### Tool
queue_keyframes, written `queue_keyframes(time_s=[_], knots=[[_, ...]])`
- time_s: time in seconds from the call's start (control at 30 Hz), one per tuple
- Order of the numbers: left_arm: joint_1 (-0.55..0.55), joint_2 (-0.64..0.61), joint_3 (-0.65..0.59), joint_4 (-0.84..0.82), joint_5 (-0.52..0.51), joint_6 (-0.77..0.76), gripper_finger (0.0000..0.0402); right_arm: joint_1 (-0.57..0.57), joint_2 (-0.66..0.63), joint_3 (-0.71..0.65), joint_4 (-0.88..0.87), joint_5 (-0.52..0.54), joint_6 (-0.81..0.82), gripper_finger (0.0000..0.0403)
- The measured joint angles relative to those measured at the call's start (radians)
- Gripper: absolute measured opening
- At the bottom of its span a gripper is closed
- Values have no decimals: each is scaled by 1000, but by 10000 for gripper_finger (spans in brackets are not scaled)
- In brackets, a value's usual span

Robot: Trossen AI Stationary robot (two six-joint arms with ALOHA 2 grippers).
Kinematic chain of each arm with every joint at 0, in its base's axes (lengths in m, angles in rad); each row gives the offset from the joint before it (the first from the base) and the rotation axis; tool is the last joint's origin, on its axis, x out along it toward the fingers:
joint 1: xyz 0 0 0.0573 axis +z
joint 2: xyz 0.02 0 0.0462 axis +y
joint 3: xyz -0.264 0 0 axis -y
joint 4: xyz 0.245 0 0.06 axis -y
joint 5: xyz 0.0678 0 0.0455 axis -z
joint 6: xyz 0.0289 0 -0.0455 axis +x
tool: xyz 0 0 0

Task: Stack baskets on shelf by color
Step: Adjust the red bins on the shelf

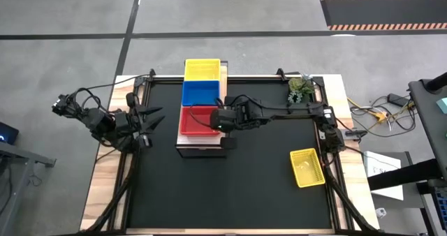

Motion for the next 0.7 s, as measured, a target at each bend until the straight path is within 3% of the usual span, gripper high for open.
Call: queue_keyframes(time_s=[0.47, 0.7], knots=[[0, 1, 0, 0, 0, 0, 118, 1, -3, 0, 0, 2, 5, 9], [0, 1, 0, 0, 0, 0, 118, 4, -63, 0, -53, -15, 55, 9]])
